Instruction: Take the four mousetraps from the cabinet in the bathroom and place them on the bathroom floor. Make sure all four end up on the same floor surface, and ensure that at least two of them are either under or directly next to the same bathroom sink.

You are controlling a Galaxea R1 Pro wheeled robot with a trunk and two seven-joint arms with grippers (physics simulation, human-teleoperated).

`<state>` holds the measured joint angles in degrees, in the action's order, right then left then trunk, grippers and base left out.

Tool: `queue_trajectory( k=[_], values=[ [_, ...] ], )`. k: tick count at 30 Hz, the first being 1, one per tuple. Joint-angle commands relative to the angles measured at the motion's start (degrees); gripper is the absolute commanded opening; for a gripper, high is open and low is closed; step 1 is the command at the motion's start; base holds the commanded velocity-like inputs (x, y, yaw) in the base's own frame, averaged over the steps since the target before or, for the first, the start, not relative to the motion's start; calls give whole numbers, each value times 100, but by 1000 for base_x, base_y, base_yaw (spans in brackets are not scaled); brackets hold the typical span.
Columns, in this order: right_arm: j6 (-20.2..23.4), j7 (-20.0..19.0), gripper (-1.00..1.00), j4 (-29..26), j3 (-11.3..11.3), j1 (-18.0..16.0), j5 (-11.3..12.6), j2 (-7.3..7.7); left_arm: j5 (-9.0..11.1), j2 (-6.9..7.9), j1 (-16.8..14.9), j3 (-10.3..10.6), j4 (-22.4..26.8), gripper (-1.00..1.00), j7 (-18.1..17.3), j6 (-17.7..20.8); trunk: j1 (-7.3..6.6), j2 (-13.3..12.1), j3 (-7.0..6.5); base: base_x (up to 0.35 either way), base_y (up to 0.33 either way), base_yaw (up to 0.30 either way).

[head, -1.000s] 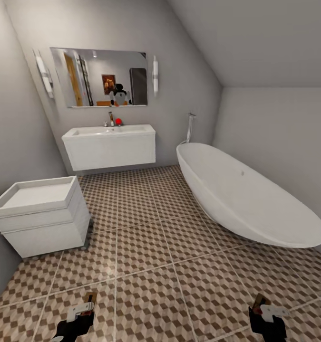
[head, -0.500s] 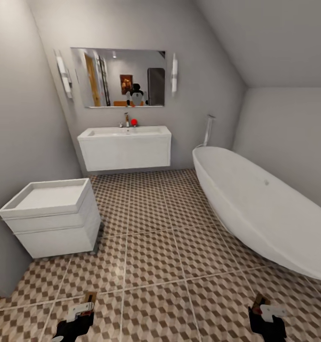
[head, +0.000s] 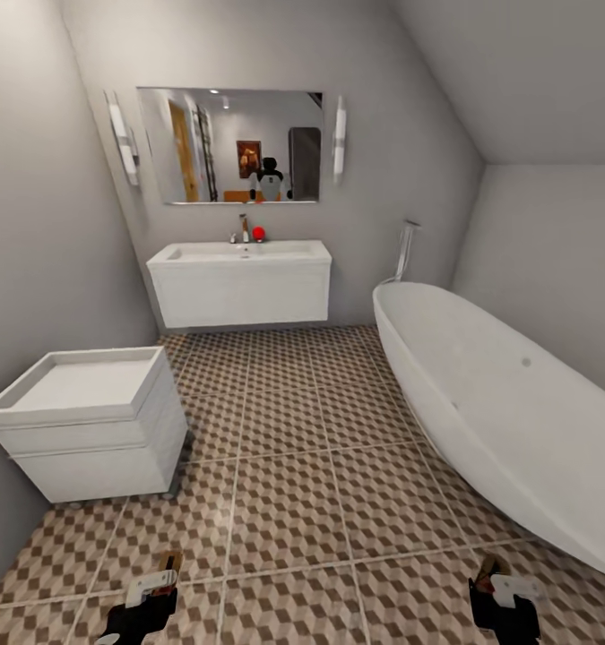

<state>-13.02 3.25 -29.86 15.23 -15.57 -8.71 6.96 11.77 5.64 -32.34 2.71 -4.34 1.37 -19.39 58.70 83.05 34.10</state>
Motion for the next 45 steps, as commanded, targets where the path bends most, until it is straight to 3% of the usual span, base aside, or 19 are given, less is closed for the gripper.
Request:
queue_trajectory(
  k=[1, 45],
  values=[
    [-17, 18, -100, 7, 15, -4, -60, -2, 10, -2, -10, 28, -23, -100, 30, -38, 3, 2, 5, 304, -112, 0],
    [-17, 18, -100, 7, 12, -5, -60, -10, 10, -2, -10, 28, -24, -100, 30, -38, 3, 2, 5, 304, -5, 37]
  ],
)
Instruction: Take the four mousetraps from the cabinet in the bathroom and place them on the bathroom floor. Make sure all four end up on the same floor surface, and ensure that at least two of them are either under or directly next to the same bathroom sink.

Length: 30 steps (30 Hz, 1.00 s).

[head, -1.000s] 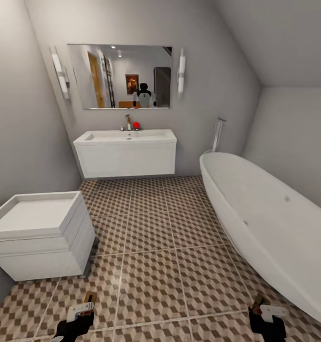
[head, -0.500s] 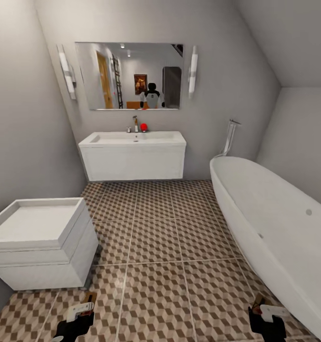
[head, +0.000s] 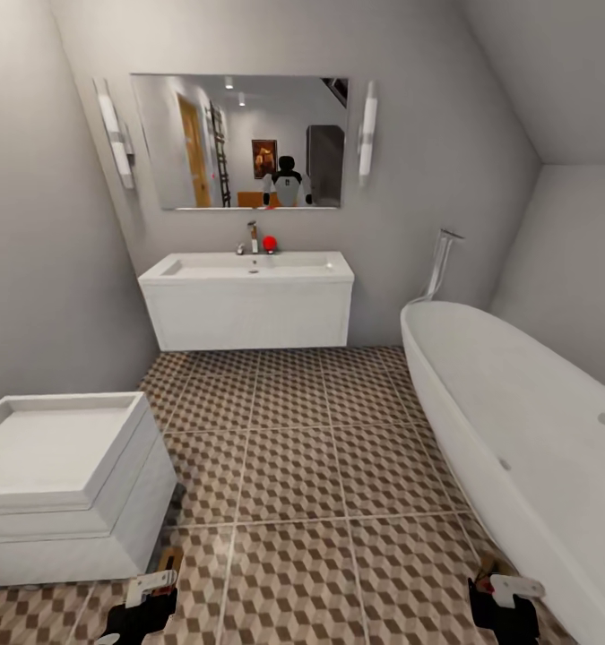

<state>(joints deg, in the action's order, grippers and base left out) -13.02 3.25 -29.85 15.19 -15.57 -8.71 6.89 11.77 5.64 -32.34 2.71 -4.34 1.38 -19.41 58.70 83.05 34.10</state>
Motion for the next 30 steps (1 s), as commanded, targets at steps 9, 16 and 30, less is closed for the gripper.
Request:
queue_trajectory(
  k=[9, 16, 30],
  values=[
    [-16, 14, -100, 6, 11, -4, -60, -3, 10, -2, -10, 28, -23, -100, 29, -37, 3, 2, 5, 304, 0, 0],
    [-16, 10, -100, 6, 11, -4, -60, -3, 10, -2, -10, 28, -23, -100, 29, -37, 3, 2, 5, 304, 0, 0],
    [-16, 9, -100, 6, 11, -5, -60, -3, 10, -2, -9, 28, -23, -100, 29, -37, 3, 2, 5, 304, 0, 0]
  ],
)
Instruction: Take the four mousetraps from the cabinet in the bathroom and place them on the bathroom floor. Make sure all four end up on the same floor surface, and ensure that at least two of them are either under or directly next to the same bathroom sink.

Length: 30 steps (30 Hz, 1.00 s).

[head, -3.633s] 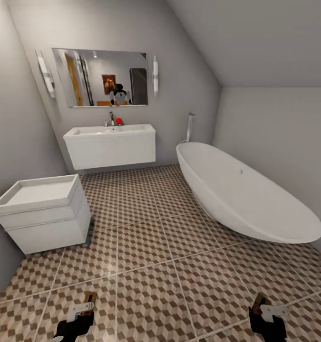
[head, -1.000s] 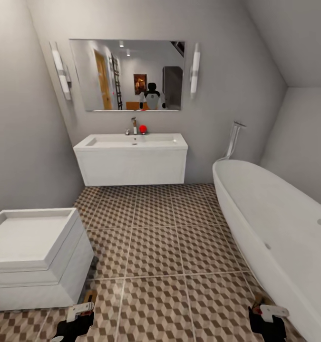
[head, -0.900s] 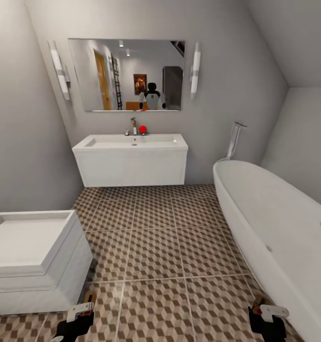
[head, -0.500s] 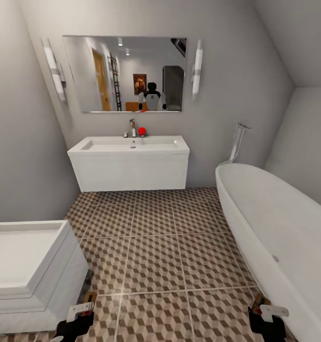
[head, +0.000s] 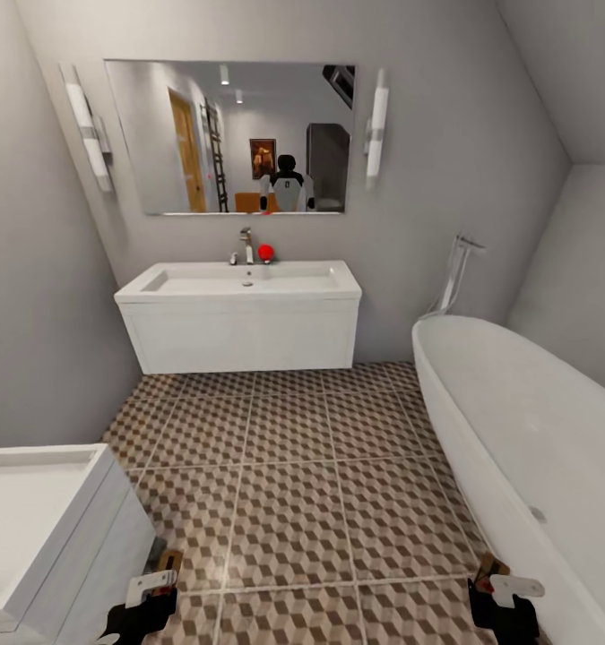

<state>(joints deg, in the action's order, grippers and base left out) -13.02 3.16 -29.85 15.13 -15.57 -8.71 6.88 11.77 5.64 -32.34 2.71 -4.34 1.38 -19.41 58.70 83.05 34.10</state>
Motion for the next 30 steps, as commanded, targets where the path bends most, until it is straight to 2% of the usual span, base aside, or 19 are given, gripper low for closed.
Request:
queue_trajectory(
  k=[1, 16, 30],
  values=[
    [-16, 18, -100, 6, 16, -6, -60, -2, 10, -2, -10, 28, -23, -100, 29, -37, 3, 2, 5, 304, 0, 0],
    [-16, 18, -100, 6, 16, -1, -60, -2, 10, -2, -10, 28, -23, -100, 29, -37, 3, 2, 5, 297, -4, 0],
    [-16, 18, -100, 6, 16, -5, -60, -2, 10, -2, -9, 28, -23, -100, 29, -37, 3, 2, 5, 276, -146, 0]
  ],
)
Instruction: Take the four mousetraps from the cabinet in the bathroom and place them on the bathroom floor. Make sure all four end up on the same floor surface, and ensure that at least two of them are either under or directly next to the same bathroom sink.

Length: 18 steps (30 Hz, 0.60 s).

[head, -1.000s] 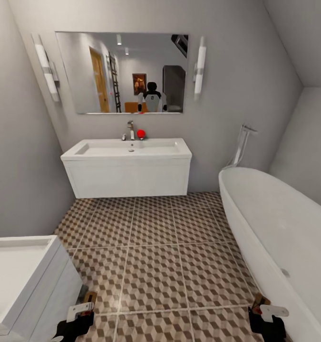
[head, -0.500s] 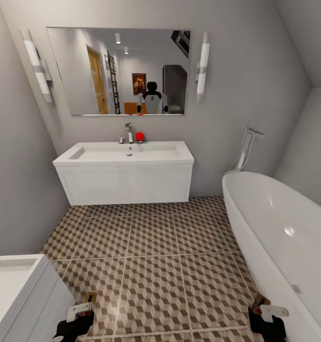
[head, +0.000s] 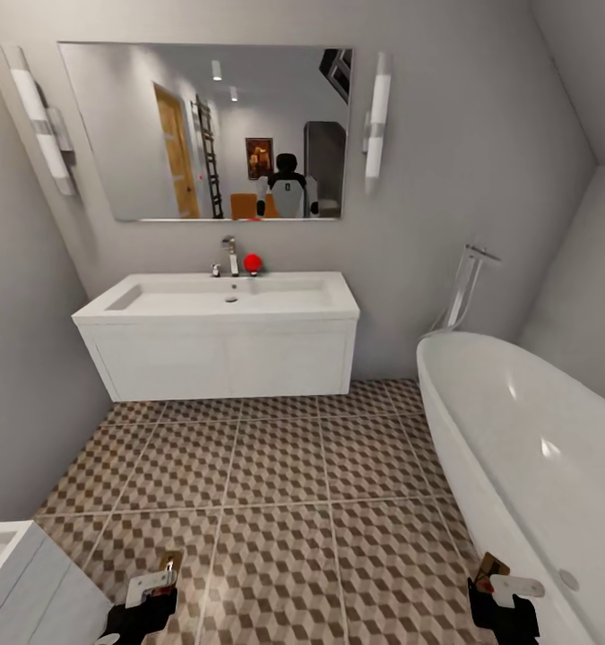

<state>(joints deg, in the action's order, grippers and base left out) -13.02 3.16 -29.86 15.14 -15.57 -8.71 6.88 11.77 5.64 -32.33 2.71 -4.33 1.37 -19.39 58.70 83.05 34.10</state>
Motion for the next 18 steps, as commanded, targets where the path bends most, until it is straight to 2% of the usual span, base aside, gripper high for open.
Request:
queue_trajectory(
  k=[1, 10, 18],
  values=[
    [-17, 20, -100, 7, 15, -5, -60, -2, 9, -2, -10, 28, -24, -100, 30, -38, 3, 3, 5, 271, -141, 0],
    [-17, 27, -100, 7, 15, -6, -60, -2, 9, -2, -13, 28, -24, -100, 30, -38, 3, 3, 5, 269, -25, 3],
    [-17, 25, -100, 7, 15, -1, -60, -2, 9, -2, -12, 28, -22, -100, 30, -38, 3, 3, 5, 268, -1, 106]
  ],
)
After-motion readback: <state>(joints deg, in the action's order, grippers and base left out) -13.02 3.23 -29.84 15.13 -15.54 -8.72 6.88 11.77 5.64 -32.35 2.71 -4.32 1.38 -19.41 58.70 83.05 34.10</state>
